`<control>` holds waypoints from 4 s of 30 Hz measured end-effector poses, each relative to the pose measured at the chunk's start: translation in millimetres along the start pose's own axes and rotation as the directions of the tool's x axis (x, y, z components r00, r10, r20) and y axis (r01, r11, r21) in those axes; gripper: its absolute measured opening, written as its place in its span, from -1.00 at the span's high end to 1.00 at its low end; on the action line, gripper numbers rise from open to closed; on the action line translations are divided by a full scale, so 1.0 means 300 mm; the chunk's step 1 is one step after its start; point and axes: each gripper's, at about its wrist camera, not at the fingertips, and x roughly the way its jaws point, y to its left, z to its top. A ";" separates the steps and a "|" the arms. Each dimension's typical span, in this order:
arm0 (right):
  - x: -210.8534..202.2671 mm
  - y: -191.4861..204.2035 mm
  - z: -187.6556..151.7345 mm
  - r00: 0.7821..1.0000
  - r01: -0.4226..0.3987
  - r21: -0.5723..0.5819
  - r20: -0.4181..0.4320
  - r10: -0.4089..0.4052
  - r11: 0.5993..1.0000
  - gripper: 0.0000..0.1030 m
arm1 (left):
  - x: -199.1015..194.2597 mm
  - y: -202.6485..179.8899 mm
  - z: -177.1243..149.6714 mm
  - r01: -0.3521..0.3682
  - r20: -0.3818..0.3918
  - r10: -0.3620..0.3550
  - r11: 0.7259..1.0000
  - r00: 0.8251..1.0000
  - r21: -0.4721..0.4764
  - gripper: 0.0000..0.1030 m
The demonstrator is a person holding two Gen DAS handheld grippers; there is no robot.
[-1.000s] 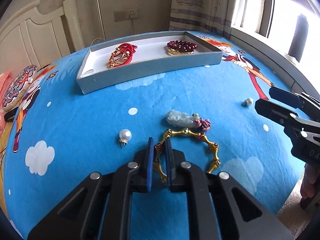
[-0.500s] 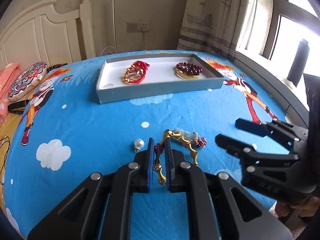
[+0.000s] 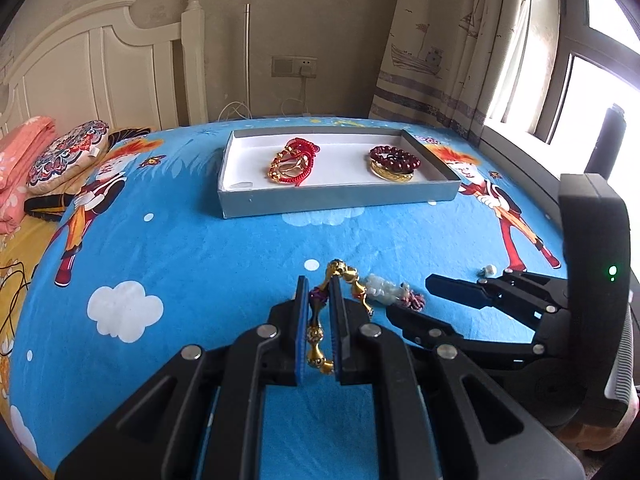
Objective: Organize jewelry
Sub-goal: 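Grasp the white jade pendant with pink tassel with the right tool while the left tool holds the bracelet, then carry the gold bracelet with the left tool while the right tool carries the jade pendant to the tray, then open the left tool releasing the gold bracelet while the right tool releases the jade pendant onto the bead bracelet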
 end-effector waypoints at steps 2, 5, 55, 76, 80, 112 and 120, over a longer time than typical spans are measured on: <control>0.012 0.005 0.003 1.000 0.000 -0.004 -0.010 0.000 1.000 0.20 | -0.005 0.004 0.002 0.002 0.005 -0.002 1.000 1.000 -0.007 0.81; 0.031 0.010 0.012 1.000 0.002 -0.012 -0.023 -0.003 1.000 0.22 | -0.008 0.004 0.005 0.009 0.010 -0.009 1.000 1.000 -0.012 0.81; -0.135 -0.194 0.207 0.969 0.128 0.147 0.190 -0.155 0.981 0.73 | 0.053 -0.023 0.265 -0.006 0.105 0.007 1.000 0.994 -0.005 0.81; -0.042 -0.275 0.364 0.960 0.150 0.180 0.206 -0.187 0.972 0.73 | 0.214 -0.032 0.424 -0.067 0.131 0.071 0.997 0.989 -0.034 0.81; -0.006 -0.292 0.397 0.958 0.151 0.187 0.213 -0.191 0.971 0.73 | 0.258 -0.029 0.446 -0.069 0.146 0.074 0.997 0.987 -0.041 0.81; 0.217 -0.365 0.432 0.968 0.168 0.202 0.151 -0.200 0.965 0.73 | 0.512 0.048 0.453 -0.054 0.046 0.060 0.993 0.997 -0.108 0.80; 0.223 -0.366 0.429 0.966 0.176 0.206 0.150 -0.209 0.963 0.71 | 0.524 0.057 0.448 -0.069 0.034 0.074 0.990 0.997 -0.120 0.57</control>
